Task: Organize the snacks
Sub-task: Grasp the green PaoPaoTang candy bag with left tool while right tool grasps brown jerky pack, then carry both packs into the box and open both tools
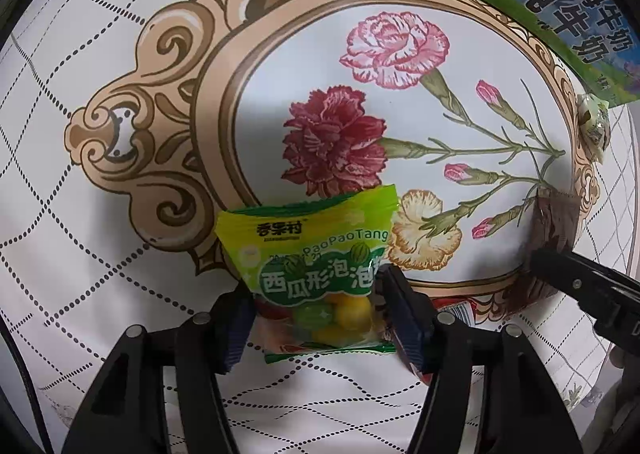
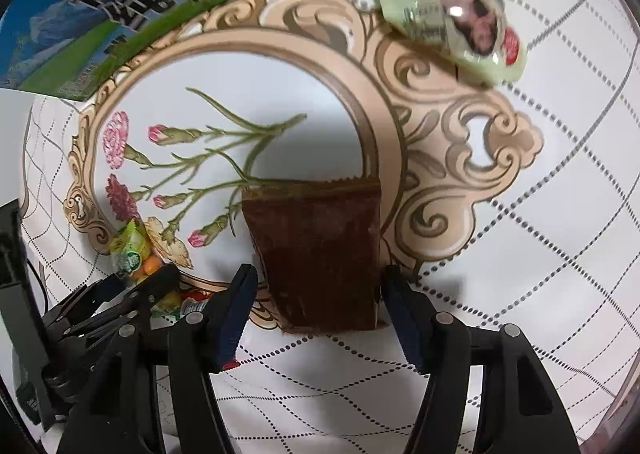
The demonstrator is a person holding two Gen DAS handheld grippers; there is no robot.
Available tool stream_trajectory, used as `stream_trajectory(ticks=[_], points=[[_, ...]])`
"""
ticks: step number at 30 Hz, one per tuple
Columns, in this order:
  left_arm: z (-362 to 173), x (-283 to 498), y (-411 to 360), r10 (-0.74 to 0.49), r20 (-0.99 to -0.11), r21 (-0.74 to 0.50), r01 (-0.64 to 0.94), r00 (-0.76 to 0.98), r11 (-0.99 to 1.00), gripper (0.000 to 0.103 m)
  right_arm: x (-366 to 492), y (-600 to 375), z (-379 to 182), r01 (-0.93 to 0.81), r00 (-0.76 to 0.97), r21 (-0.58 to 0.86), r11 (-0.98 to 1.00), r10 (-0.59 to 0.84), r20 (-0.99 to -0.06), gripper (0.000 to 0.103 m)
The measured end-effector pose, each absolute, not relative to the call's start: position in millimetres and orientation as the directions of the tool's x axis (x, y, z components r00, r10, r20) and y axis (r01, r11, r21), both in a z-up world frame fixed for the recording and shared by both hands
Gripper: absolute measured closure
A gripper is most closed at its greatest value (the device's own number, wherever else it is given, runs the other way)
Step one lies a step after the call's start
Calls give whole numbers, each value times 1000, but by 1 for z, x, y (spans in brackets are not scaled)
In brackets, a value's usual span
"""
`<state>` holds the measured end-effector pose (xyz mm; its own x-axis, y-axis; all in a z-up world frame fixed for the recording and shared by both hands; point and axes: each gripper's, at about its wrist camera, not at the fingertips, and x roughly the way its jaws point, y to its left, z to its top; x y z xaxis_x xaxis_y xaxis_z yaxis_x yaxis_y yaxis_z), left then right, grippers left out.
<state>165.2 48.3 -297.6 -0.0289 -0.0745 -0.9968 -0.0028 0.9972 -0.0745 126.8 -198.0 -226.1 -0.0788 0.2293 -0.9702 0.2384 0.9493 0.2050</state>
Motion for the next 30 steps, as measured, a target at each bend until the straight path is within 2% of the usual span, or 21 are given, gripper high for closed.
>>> stream_trajectory(ticks=[1,3,16,17,19,24,30], points=[[-297,167,48,-78,-997,-78,-8,-21,997,43,126,-203,-221,231,-67,195,953,216,-974,32],[-293,164,49,-63,-998,-63,-11,15,998,54,130,-206,-214,203,-56,173,964,187,-981,30],[-307,172,23,1,-1000,1,41,14,999,54,133,-154,-222,7,-38,19,1000,20,-999,30],[-308,173,22,4,-1000,4,41,13,999,54,134,-151,-223,-4,-33,4,1000,4,-999,31],[-306,171,22,4,-1000,4,41,20,999,55,135,-151,-222,-15,-27,-5,1000,-6,-1000,43],[-281,168,12,-18,-998,-16,52,53,999,56,131,-163,-203,16,2,59,998,59,-998,45],[-207,174,-3,-117,-981,-100,108,154,989,56,140,-193,-130,35,95,194,980,190,-977,45]])
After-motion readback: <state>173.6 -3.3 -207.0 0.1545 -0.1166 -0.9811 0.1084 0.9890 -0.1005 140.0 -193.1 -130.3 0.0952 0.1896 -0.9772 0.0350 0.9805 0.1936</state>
